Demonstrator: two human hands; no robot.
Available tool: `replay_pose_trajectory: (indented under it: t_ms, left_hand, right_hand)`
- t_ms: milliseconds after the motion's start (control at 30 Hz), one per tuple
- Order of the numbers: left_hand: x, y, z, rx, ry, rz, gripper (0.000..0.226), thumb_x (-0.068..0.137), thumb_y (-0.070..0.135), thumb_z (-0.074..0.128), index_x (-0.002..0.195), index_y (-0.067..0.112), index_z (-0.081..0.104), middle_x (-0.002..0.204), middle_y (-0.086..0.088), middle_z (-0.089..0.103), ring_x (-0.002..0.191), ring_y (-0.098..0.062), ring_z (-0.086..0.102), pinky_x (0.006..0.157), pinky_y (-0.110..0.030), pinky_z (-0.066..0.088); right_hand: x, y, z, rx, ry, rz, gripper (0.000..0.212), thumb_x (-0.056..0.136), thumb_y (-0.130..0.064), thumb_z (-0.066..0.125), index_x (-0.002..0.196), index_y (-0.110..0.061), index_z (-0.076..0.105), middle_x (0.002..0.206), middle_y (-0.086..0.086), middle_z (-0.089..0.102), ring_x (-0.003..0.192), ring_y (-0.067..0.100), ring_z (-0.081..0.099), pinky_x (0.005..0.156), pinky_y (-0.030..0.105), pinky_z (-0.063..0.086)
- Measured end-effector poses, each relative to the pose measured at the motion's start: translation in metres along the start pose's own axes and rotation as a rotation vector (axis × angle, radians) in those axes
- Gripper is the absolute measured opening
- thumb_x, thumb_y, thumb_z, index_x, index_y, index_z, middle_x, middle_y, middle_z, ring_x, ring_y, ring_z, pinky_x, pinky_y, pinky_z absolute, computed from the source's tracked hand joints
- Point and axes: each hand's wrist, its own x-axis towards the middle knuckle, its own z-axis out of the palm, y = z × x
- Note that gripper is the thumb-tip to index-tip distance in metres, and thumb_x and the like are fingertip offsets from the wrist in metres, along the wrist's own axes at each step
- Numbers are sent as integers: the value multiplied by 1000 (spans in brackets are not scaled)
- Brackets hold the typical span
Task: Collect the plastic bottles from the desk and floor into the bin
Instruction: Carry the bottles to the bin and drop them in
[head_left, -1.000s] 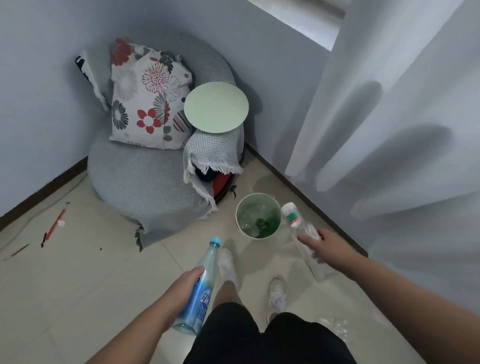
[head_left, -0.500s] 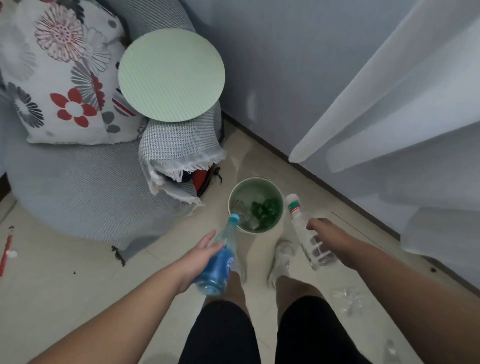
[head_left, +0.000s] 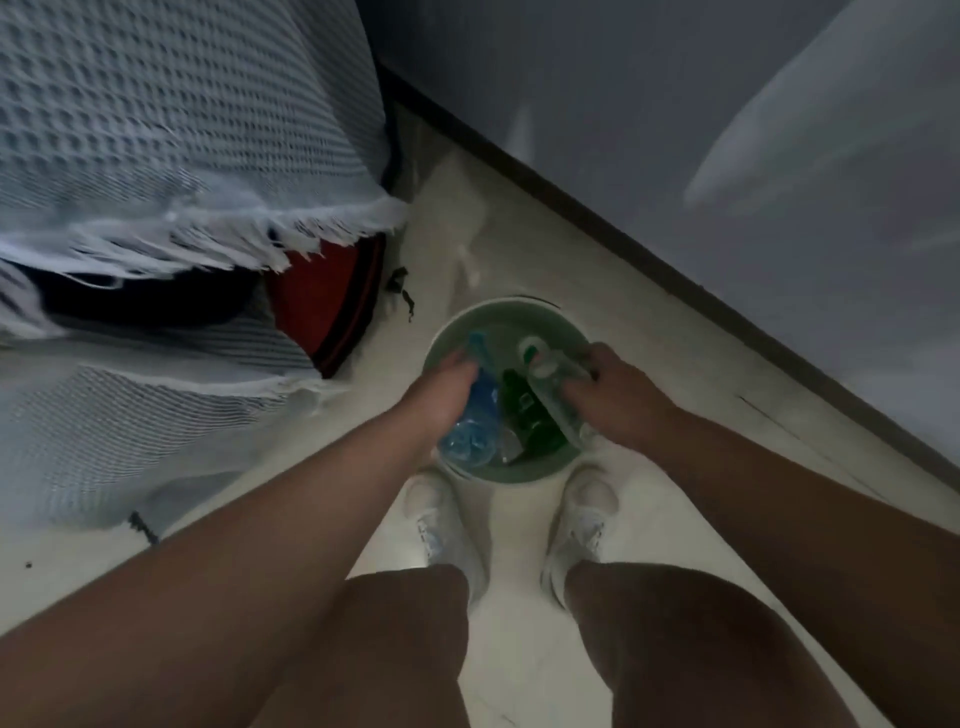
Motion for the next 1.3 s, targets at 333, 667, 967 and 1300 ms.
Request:
replay_pose_trajectory:
  t_ms: [333, 667, 967, 1300]
  left_hand:
    - [85, -1, 14, 755, 121, 163, 35, 96, 37, 56, 125, 27, 72, 131, -5, 69, 115, -28, 64, 97, -34, 52]
    - [90, 4, 23, 1216, 130, 259, 50, 89, 37, 61, 135, 17, 59, 124, -14, 64, 106, -31, 65, 83, -33, 54]
    - [76, -13, 7, 1526, 194, 571, 31, 96, 23, 58, 126, 17, 66, 123, -7, 65, 101, -28, 66, 68, -34, 47]
    - [38, -22, -15, 1243, 175, 524, 31, 99, 31, 46, 112, 16, 70, 109, -7, 69, 93, -31, 67, 74, -35, 53]
  right_hand:
    - [74, -14, 32, -841, 160, -346, 48, 95, -38, 54, 140, -21, 54, 123, 10, 60, 97, 29, 65, 73, 36, 51]
    - [81, -7, 32, -1087, 133, -526, 49, 89, -31, 64, 135, -14, 55, 120, 12, 61, 109, 29, 56, 75, 39, 50]
    - [70, 2, 20, -1117, 153, -529, 35, 88, -19, 68, 122, -9, 67, 114, 13, 62, 104, 28, 56, 65, 35, 40]
    - [41, 11, 4, -814, 203, -441, 33, 92, -21, 60, 124, -12, 64, 106, 9, 64, 92, 23, 54, 65, 33, 41]
